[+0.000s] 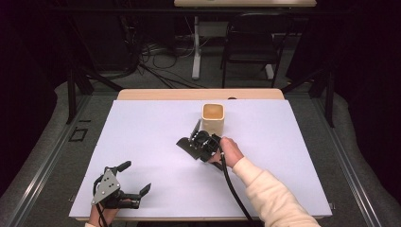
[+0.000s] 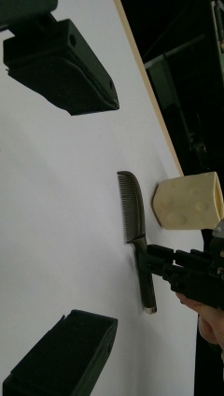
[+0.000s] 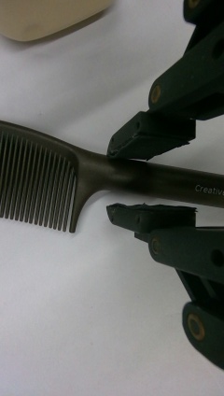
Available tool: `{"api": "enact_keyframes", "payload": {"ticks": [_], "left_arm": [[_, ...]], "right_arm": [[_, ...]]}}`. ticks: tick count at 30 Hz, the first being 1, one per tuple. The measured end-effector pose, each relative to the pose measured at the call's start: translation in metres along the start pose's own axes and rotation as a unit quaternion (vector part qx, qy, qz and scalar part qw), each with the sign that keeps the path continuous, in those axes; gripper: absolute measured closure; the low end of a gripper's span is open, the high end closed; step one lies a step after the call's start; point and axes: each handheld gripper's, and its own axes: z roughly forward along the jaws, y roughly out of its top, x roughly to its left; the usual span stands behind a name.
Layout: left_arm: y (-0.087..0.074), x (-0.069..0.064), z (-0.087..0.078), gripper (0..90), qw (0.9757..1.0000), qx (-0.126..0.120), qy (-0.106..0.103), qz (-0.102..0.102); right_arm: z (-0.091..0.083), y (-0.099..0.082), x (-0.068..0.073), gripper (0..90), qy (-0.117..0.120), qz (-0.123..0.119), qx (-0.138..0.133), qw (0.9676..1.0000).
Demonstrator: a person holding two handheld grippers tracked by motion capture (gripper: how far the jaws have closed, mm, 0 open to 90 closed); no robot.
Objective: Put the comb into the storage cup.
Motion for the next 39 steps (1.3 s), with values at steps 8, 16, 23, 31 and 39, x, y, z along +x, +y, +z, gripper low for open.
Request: {"api": "enact_keyframes", "payload": {"ticks": [8, 16, 23, 31, 39], "left_arm": [[0.000, 0.000, 0.000, 0.1, 1.0000, 0.001, -0.001, 0.000], [0.000, 0.000, 0.000, 0.1, 1.0000, 0.002, -0.001, -0.001], [0.000, 0.001, 0.001, 0.1, 1.0000, 0.002, -0.001, -0.001], [0.000, 0.000, 0.001, 0.1, 1.0000, 0.001, 0.000, -0.001], [0.000, 0.000, 0.001, 0.1, 1.0000, 0.001, 0.001, -0.001]], "right_arm": [[0.010, -0.001, -0.003, 71.3, 0.000, 0.025, 0.013, 0.9996], [0.008, -0.004, -0.005, 72.4, 0.013, 0.035, 0.006, 0.9993], [-0.004, -0.010, -0.009, 72.5, 0.016, 0.037, -0.015, 0.9991], [-0.017, -0.019, -0.015, 72.5, 0.013, 0.043, -0.033, 0.9985], [-0.026, -0.026, -0.015, 72.5, 0.019, 0.045, -0.048, 0.9977]]}}
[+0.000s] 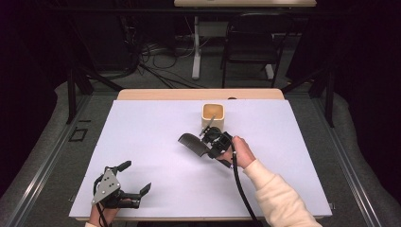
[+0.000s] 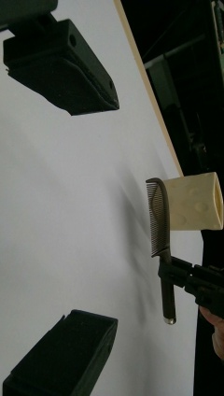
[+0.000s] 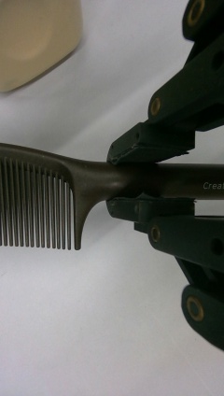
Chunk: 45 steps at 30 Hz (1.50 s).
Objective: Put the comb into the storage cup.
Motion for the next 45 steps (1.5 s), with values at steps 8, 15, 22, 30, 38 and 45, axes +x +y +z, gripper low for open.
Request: {"api": "enact_keyframes", "payload": {"ticks": [8, 15, 22, 30, 38, 45], "left_arm": [[0.000, 0.000, 0.000, 0.1, 1.0000, 0.000, 0.001, 0.000], [0.000, 0.000, 0.001, 0.1, 1.0000, -0.001, 0.001, 0.000], [0.000, 0.000, 0.000, 0.1, 1.0000, -0.001, 0.001, 0.000], [0.000, 0.000, 0.001, 0.1, 1.0000, -0.001, 0.001, 0.000], [0.000, 0.001, 0.000, 0.1, 1.0000, -0.001, 0.001, 0.000], [0.001, 0.000, 0.001, 0.1, 1.0000, -0.002, 0.002, 0.000]], "right_arm": [[-0.004, -0.004, 0.000, 72.5, 0.003, 0.004, -0.012, 0.9999], [-0.009, -0.007, -0.001, 72.5, 0.003, 0.001, -0.026, 0.9997], [-0.014, -0.009, -0.001, 72.5, 0.004, 0.003, -0.047, 0.9989], [-0.017, -0.019, -0.002, 72.5, 0.003, 0.006, -0.063, 0.9980], [-0.021, -0.027, -0.005, 72.5, 0.006, 0.013, -0.077, 0.9969], [-0.026, -0.033, -0.007, 72.4, 0.007, 0.015, -0.094, 0.9954]]}}
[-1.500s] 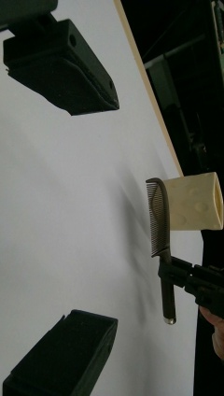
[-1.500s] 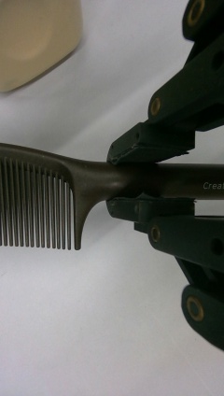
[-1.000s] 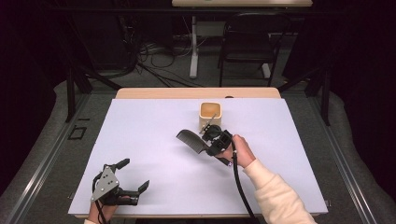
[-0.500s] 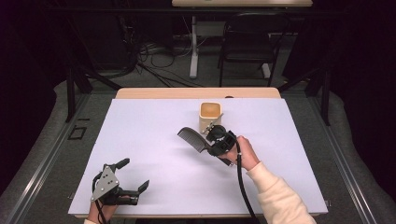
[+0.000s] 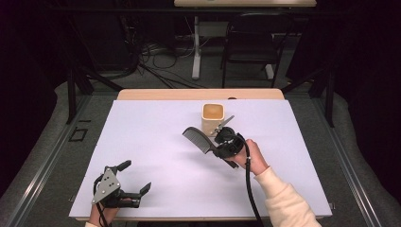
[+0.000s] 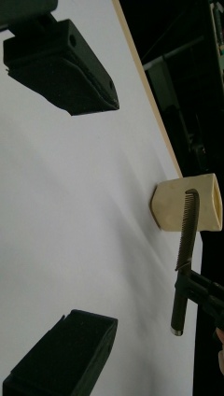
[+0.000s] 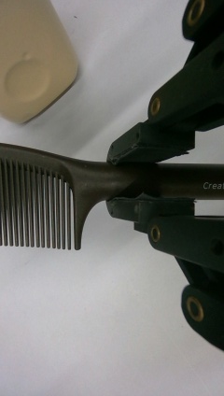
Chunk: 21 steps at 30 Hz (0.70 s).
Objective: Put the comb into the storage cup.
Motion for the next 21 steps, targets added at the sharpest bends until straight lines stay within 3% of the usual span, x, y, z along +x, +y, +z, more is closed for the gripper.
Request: {"api": "enact_keyframes", "payload": {"ticks": [21], "left_arm": [[0.000, 0.000, 0.000, 0.1, 1.0000, -0.001, 0.001, -0.001]], "right_arm": [[-0.019, -0.016, -0.008, 72.5, 0.000, 0.009, -0.058, 0.9983]]}}
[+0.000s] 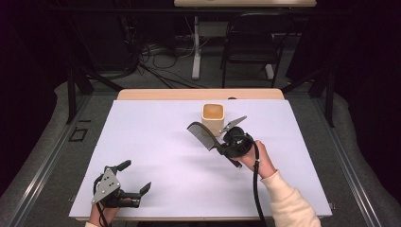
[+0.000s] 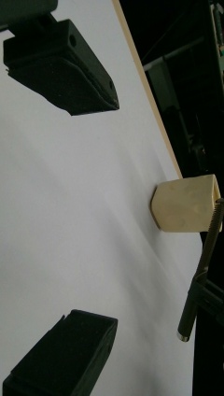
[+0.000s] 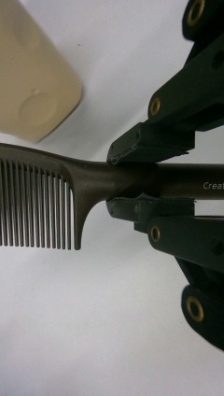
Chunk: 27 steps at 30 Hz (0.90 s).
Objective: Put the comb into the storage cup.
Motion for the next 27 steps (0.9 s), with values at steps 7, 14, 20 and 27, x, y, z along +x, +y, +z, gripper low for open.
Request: {"api": "enact_keyframes", "payload": {"ticks": [7, 14, 20, 27], "left_arm": [[0.000, 0.000, 0.000, 0.1, 1.0000, 0.000, 0.001, 0.000], [0.000, 0.000, 0.000, 0.1, 1.0000, 0.001, 0.002, 0.000], [0.000, 0.001, 0.000, 0.1, 1.0000, -0.001, 0.002, -0.001], [0.000, 0.001, 0.000, 0.1, 1.0000, 0.000, 0.002, -0.001]], "right_arm": [[-0.004, -0.004, 0.000, 72.5, 0.000, 0.003, -0.015, 0.9999], [-0.006, -0.008, -0.001, 72.5, 0.001, 0.004, -0.022, 0.9997], [-0.010, -0.011, -0.003, 72.4, -0.001, 0.009, -0.030, 0.9995], [-0.014, -0.012, -0.003, 72.5, -0.002, 0.009, -0.036, 0.9993]]}}
